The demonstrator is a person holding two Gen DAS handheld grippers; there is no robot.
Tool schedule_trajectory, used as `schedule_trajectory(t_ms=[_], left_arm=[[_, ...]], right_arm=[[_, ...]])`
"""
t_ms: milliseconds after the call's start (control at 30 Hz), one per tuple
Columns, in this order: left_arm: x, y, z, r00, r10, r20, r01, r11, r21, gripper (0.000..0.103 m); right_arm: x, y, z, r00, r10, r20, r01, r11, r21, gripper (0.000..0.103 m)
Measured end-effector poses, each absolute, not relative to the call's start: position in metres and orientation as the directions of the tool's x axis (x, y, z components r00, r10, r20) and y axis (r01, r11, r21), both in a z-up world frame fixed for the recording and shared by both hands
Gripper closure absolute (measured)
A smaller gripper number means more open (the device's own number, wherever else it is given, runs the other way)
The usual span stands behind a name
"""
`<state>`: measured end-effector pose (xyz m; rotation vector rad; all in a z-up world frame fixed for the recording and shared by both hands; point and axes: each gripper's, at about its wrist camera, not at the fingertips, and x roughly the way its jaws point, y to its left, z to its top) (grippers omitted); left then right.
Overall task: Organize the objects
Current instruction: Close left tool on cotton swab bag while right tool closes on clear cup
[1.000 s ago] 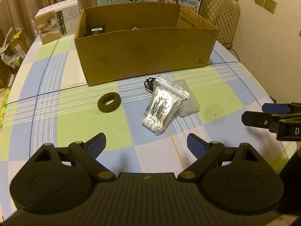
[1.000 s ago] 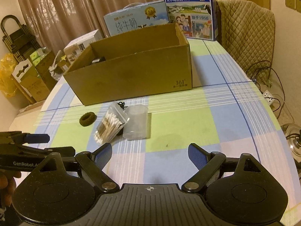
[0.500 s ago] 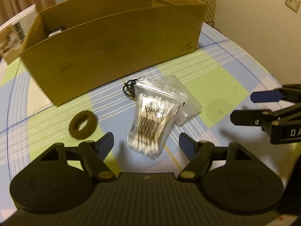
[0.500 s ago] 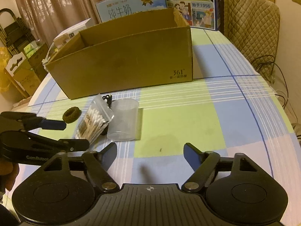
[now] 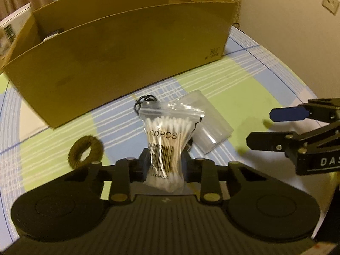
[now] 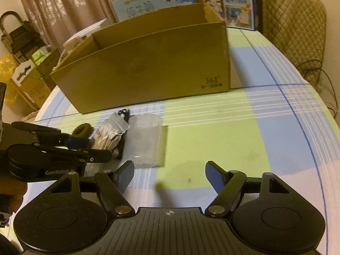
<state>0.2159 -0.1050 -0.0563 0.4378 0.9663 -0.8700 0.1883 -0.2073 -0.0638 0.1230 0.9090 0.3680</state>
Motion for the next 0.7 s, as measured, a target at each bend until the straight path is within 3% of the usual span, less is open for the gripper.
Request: schedule_trajectory(t_ms=[500,633,700], left_arm=[[0.218,-0.059,-0.056,0.35,-0.407,-0.843,0.686,0.725,-0.066,0.081],[0.217,-0.06,-0.059,0.358,-0.414,-0.837,0.691,0.72,-0.06,0.079],[0.216,-0.061,-0.06,0.364,-0.416,-0.833,0.69,0.721,-0.058,0.07]], right_arm=[[0.221,-0.163,-0.083,0.525,0.357,-0.772,-0.357,0.916,0.18,0.031],[0.23,-0.158,-0.091,0.524,0.328,-0.786,-0.35,0.924,0.152,0.031],[0.233,-0.155,-0.094,0.523,0.322,-0.789,-0.359,0.923,0.139,0.032]])
